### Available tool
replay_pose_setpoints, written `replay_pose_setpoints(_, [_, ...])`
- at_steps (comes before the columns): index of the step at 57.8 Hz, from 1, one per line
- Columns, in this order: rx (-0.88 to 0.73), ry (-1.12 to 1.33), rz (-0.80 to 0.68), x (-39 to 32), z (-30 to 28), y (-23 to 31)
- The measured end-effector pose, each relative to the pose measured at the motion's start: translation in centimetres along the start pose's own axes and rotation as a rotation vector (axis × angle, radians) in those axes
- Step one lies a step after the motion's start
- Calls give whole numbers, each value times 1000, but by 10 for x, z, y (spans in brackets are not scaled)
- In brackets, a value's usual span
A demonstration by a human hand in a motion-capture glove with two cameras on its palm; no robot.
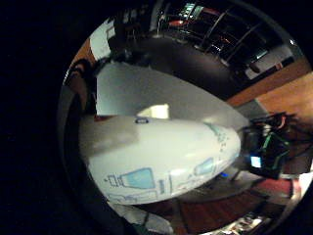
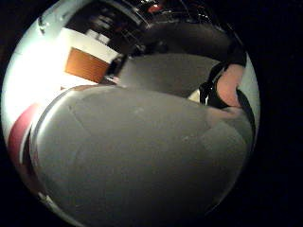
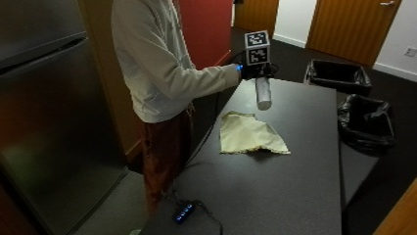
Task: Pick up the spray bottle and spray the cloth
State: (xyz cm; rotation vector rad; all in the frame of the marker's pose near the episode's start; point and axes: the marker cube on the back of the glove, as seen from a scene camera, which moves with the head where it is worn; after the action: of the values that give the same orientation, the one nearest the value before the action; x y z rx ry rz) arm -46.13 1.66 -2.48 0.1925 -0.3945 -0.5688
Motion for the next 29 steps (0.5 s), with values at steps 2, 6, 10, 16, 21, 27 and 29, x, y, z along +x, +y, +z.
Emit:
replay_pose_setpoints(2, [30,-84,16,-4,-3,-4])
replay_pose_setpoints(6, [74,-270,41,-11,-5,-11])
replay_pose_setpoints(10, [92,-491,65,-26,0,-18])
replay_pose_setpoints(16, [101,-743,109,-41,8,-25])
replay_pose_setpoints(21, [-39,-835,98,-44,27,-8])
replay_pose_setpoints(27, [90,-872,204,-52,60,-30])
replay_pose_setpoints(29, [61,-862,200,-52,71,-27])
